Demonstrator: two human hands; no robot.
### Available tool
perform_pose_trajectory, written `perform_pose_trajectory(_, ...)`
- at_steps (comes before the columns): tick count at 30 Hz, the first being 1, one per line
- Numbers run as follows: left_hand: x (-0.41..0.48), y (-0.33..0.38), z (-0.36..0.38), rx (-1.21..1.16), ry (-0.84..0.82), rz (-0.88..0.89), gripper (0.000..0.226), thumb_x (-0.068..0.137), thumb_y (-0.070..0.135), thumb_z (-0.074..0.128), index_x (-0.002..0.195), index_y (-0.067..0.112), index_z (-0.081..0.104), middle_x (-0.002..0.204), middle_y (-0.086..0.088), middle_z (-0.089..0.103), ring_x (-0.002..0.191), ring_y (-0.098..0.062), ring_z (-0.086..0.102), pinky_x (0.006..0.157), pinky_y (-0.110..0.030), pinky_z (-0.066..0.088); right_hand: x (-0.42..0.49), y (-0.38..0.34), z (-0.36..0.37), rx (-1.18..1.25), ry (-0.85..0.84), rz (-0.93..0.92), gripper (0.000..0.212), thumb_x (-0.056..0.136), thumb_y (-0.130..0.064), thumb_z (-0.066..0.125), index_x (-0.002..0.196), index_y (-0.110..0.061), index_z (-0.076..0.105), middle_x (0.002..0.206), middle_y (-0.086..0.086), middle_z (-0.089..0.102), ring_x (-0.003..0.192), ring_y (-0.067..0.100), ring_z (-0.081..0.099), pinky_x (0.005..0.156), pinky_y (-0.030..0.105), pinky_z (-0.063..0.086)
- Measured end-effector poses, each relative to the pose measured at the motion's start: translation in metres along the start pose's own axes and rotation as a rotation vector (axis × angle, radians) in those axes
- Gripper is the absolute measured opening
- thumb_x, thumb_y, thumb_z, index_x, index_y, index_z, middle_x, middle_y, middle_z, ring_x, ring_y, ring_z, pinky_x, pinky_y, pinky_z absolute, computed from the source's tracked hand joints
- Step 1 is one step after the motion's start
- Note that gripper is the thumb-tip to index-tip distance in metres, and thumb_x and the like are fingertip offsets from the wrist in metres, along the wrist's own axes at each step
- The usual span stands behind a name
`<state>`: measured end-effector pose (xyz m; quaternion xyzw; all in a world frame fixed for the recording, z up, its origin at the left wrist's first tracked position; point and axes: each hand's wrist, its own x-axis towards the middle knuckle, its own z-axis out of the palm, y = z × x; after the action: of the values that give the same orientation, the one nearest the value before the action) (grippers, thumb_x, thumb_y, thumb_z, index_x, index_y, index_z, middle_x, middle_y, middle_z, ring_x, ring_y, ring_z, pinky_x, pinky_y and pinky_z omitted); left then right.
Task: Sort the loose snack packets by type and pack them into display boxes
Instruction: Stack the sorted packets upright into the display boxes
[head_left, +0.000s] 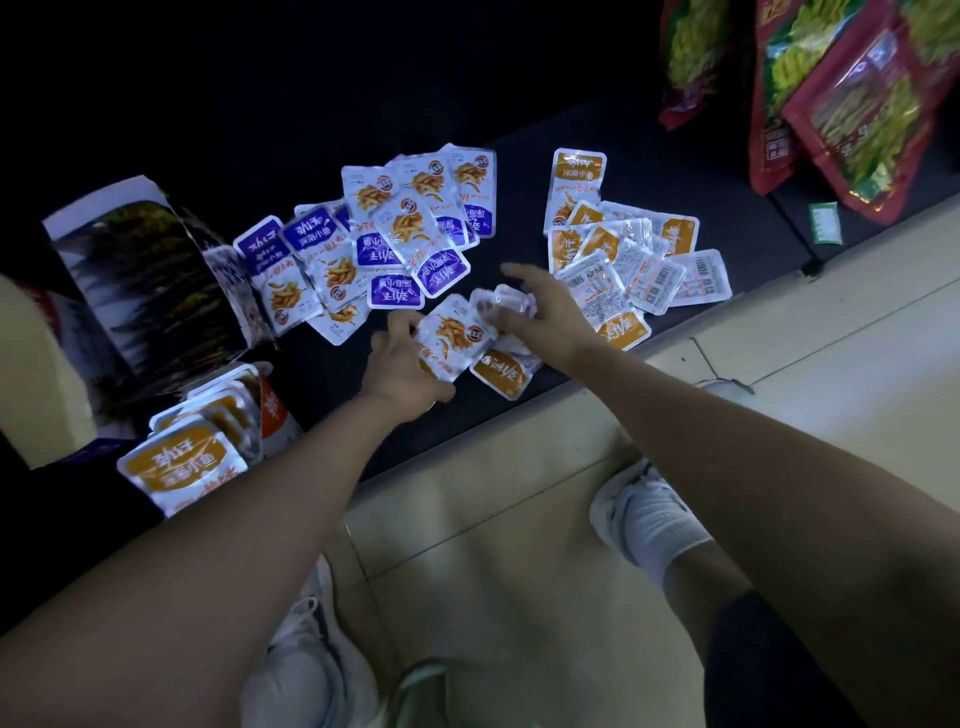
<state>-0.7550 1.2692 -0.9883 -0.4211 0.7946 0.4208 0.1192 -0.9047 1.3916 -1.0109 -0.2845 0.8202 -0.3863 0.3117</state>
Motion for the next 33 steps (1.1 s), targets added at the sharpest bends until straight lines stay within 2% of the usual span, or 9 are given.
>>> perform_pose_trajectory(5,-0.012,0.005,-0.019,-0.02,-0.166,0.075,0.079,0.062,0.001,0.081,0.122,0.035,0.044,0.119,-0.003,0.03,0.105,-0.02,0.045,0.082,-0.026,0.044,-0.007,-0.03,0.002,0.173,-0.229,0.067,0.045,0.085,-0.01,0.071,0.127,-0.016,0.056,0.108,0.002,0.06,0.094,0.013,0.059,0.069,0.009,0.05)
perform_pose_trajectory(10,-0.011,0.003,-0.025,-0.579,0.018,-0.16,0.075,0.066,0.002,0.083,0.129,0.02,0.046,0.114,-0.008,0.06,0.1,-0.02,0.062,0.083,-0.03,0.052,-0.01,-0.027,-0.007,0.319,-0.181,0.262,0.018,0.083,0.0,0.067,0.081,-0.016,0.06,0.086,0.008,0.065,0.088,0.027,0.065,0.087,0.046,0.054)
perform_pose_trajectory(14,-0.012,0.014,-0.025,-1.03,-0.068,-0.377,0.014,0.082,0.012,0.073,0.091,0.012,0.063,0.087,-0.002,0.065,0.074,-0.011,0.058,0.062,-0.021,0.046,-0.018,-0.032,-0.002,0.688,-0.184,0.394,0.02,0.086,0.002,0.063,0.08,-0.014,0.052,0.091,0.014,0.065,0.089,0.029,0.067,0.075,0.036,0.058)
perform_pose_trajectory(17,-0.015,0.02,-0.017,-1.118,-0.161,-0.369,0.006,0.091,0.022,0.063,0.095,0.019,0.063,0.094,0.0,0.067,0.084,-0.012,0.062,0.072,-0.024,0.048,-0.022,-0.041,0.007,0.769,-0.182,0.387,0.021,0.089,0.002,0.062,0.082,-0.014,0.05,0.09,0.014,0.066,0.08,0.024,0.067,0.062,0.027,0.058)
perform_pose_trajectory(21,-0.011,0.016,-0.005,-1.068,0.043,-0.235,0.019,0.096,0.008,0.055,0.114,0.013,0.057,0.113,-0.012,0.066,0.099,-0.027,0.065,0.087,-0.042,0.054,-0.019,-0.039,0.012,0.492,-0.346,0.338,0.014,0.088,-0.001,0.063,0.091,-0.013,0.054,0.094,0.015,0.066,0.089,0.028,0.067,0.078,0.034,0.058)
perform_pose_trajectory(24,-0.008,0.009,-0.006,-0.822,0.193,-0.188,0.026,0.095,0.005,0.054,0.121,0.009,0.052,0.111,-0.006,0.062,0.099,-0.022,0.063,0.088,-0.038,0.052,-0.011,-0.025,0.008,0.018,-0.039,0.259,0.018,0.087,-0.006,0.06,0.101,-0.016,0.058,0.102,0.013,0.065,0.099,0.03,0.064,0.08,0.034,0.051)
perform_pose_trajectory(27,-0.003,0.0,-0.006,-0.74,0.22,-0.226,0.035,0.097,0.008,0.053,0.131,0.01,0.048,0.112,-0.002,0.061,0.103,-0.019,0.061,0.093,-0.038,0.05,-0.008,-0.007,-0.001,-0.511,0.131,0.221,0.056,0.082,-0.014,0.067,0.133,-0.018,0.044,0.134,0.011,0.047,0.122,0.031,0.045,0.096,0.041,0.04)
perform_pose_trajectory(30,0.002,-0.003,-0.003,-0.716,0.22,-0.277,0.038,0.096,0.01,0.053,0.134,0.011,0.046,0.12,-0.005,0.061,0.107,-0.022,0.061,0.094,-0.041,0.05,-0.005,0.004,0.0,-0.584,-0.03,0.237,0.076,0.081,-0.035,0.071,0.144,-0.021,0.031,0.144,0.011,0.036,0.128,0.034,0.036,0.103,0.045,0.036)
perform_pose_trajectory(33,0.002,-0.004,-0.001,-0.699,0.193,-0.289,0.032,0.096,0.006,0.05,0.128,0.01,0.048,0.114,-0.005,0.06,0.1,-0.021,0.06,0.082,-0.035,0.049,-0.004,0.01,0.012,-0.596,0.012,0.214,0.075,0.079,-0.045,0.073,0.138,-0.015,0.038,0.136,0.014,0.041,0.124,0.032,0.038,0.099,0.042,0.036)
